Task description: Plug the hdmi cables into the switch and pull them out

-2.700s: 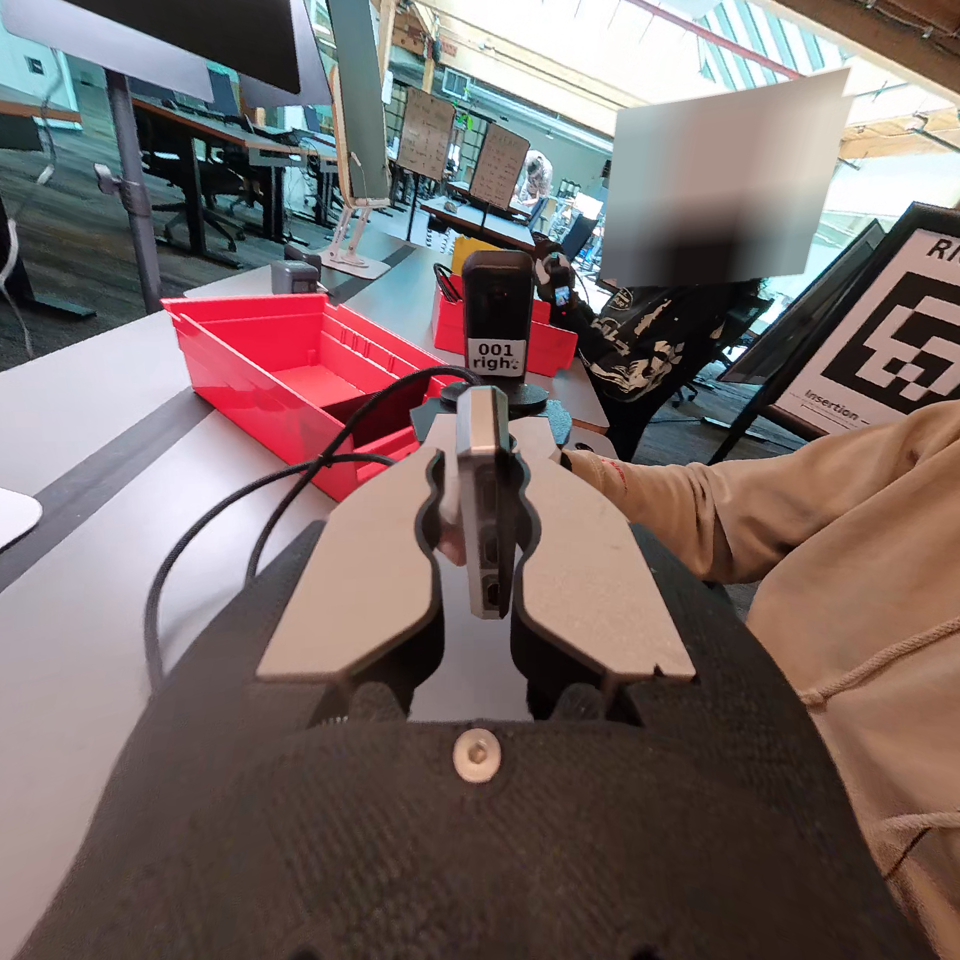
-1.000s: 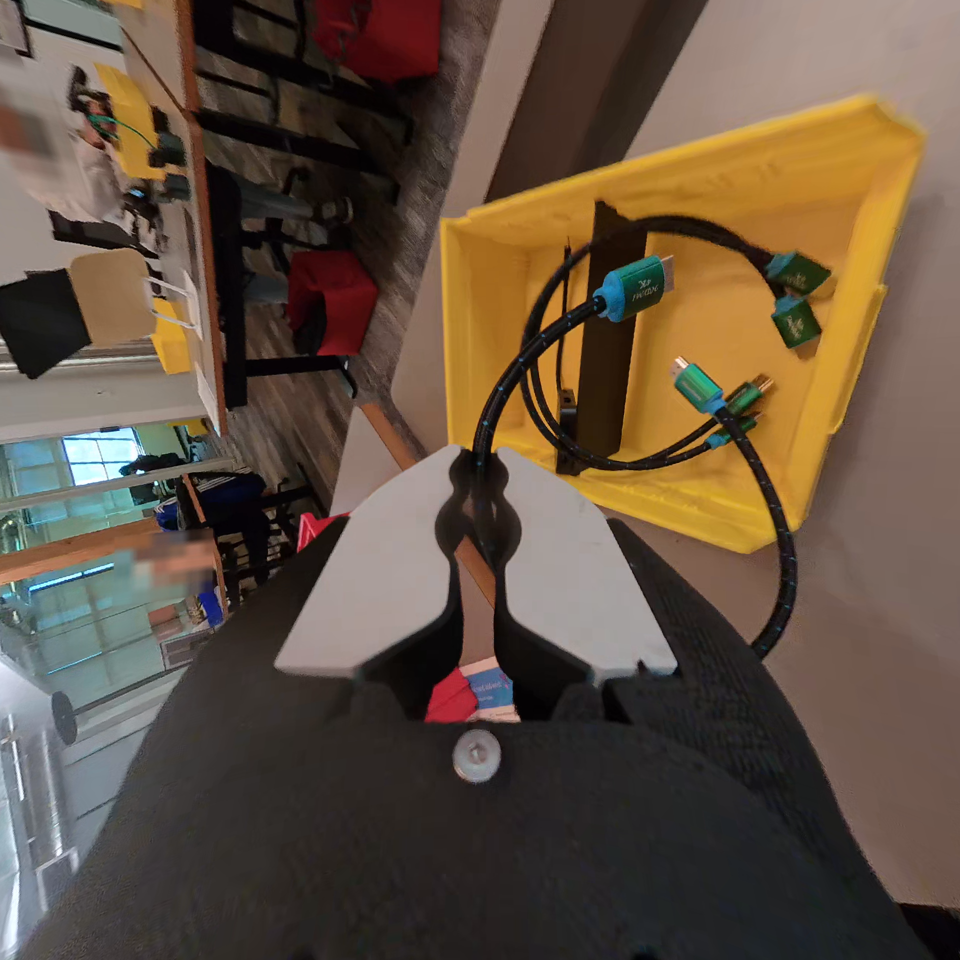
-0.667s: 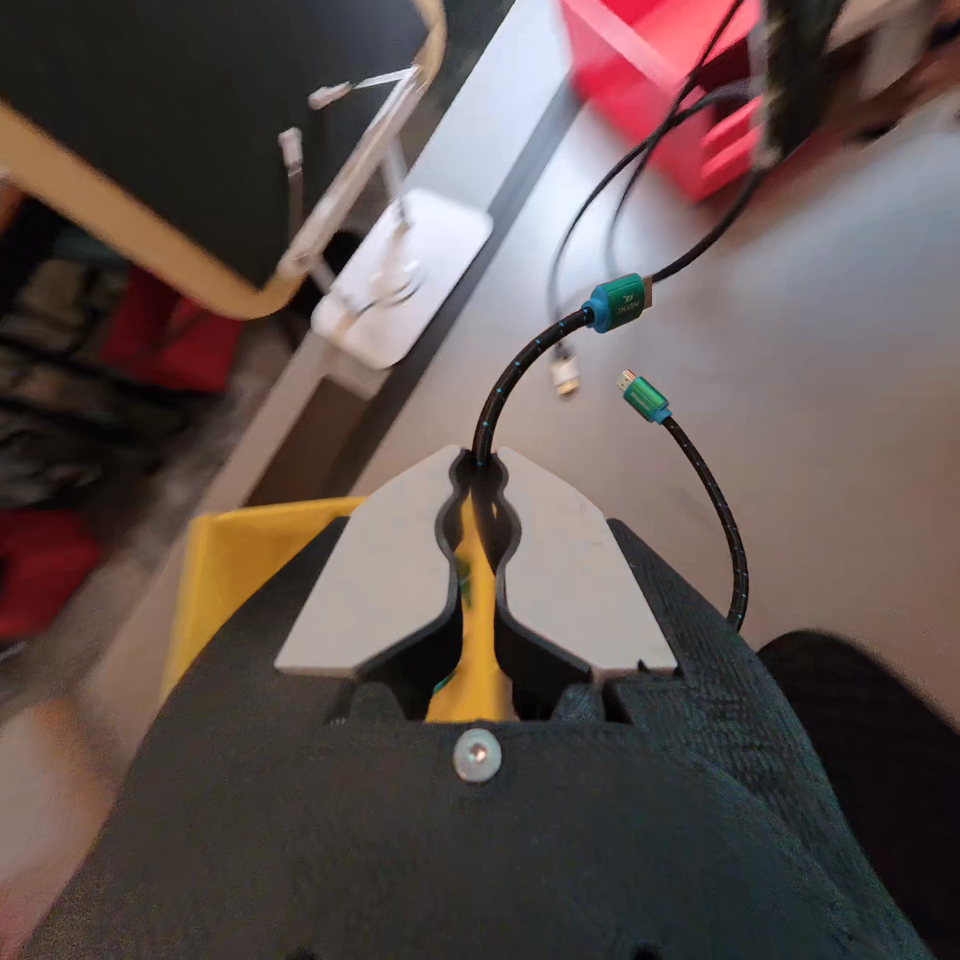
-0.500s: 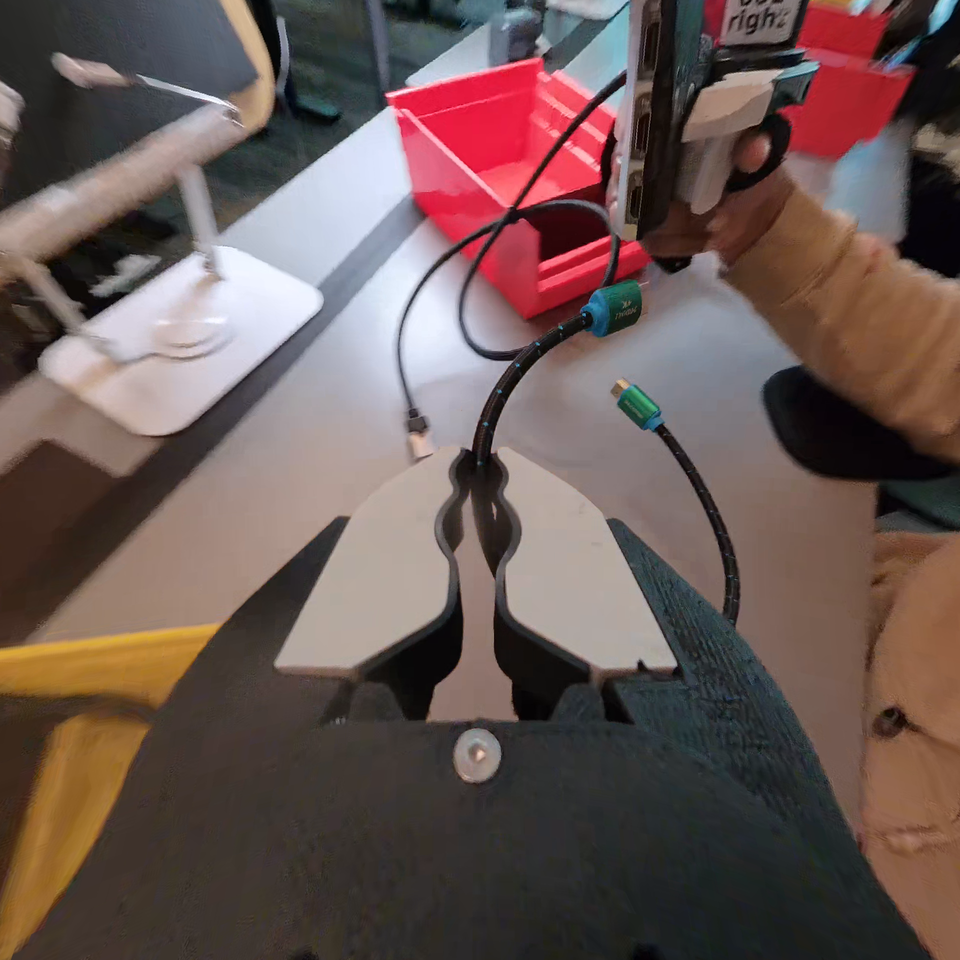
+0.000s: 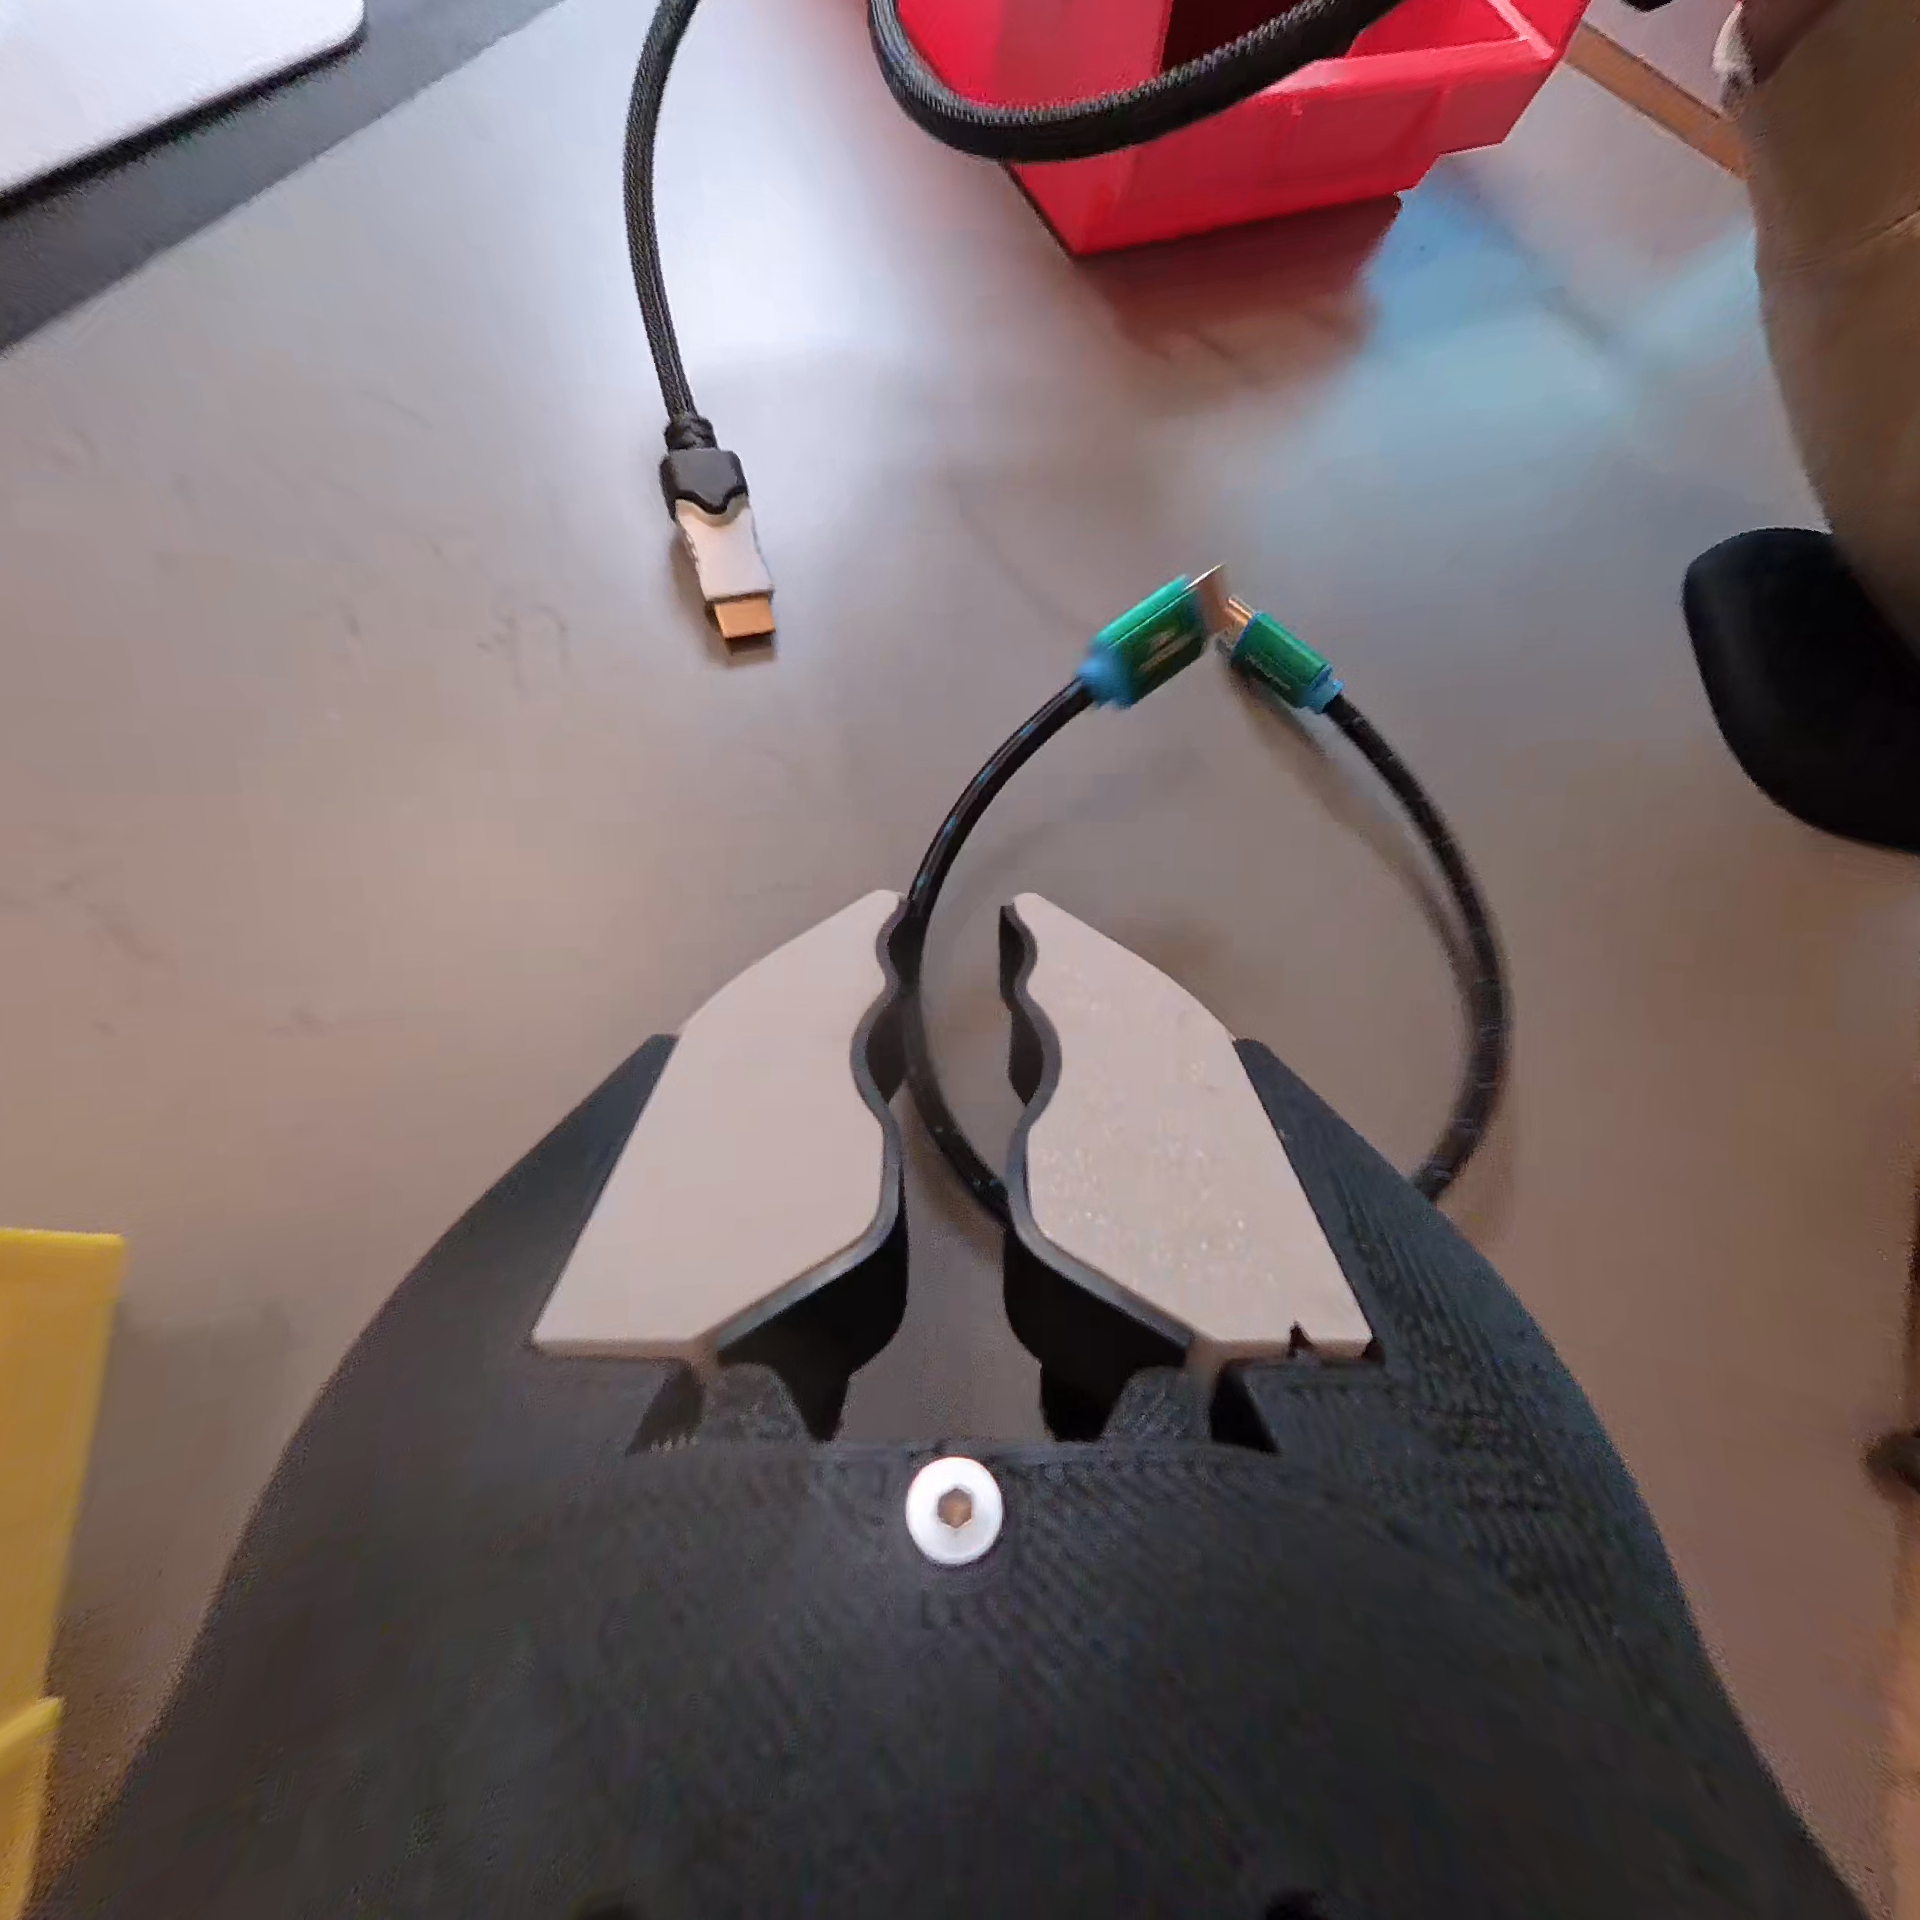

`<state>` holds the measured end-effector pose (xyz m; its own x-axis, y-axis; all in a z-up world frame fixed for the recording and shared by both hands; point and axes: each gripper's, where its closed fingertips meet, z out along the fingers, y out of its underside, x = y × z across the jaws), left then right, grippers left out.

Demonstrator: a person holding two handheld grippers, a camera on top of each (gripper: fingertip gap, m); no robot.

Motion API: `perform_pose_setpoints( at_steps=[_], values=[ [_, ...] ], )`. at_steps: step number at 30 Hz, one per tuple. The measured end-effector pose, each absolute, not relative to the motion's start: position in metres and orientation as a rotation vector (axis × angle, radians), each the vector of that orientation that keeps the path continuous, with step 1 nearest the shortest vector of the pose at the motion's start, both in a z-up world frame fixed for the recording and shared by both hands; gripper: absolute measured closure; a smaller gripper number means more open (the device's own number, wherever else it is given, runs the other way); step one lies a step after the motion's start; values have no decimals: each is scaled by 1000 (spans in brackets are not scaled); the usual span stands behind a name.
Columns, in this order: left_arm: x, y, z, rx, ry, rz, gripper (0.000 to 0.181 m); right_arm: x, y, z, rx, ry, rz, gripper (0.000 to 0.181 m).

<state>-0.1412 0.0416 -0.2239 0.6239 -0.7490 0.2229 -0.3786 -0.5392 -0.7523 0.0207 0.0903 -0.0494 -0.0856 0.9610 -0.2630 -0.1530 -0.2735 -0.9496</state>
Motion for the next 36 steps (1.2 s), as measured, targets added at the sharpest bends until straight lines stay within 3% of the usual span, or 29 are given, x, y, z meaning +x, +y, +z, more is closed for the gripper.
perform_pose_setpoints(
  at_steps=[12,21,31,36],
  values=[
    [-94,54,-243,-2083,1248,-441,151,17,88,-54,-1247,-1011,1550,159],
    [-61,62,-265,-2189,1529,-1043,146,25,76,-63,-1236,-1098,1613,159],
    [-52,51,-263,-2152,1591,-1283,167,27,88,-77,-1277,-1072,1645,159],
    [-55,65,-212,-2014,1355,-1295,168,26,84,-76,-1257,-1076,1694,159]
  ],
)
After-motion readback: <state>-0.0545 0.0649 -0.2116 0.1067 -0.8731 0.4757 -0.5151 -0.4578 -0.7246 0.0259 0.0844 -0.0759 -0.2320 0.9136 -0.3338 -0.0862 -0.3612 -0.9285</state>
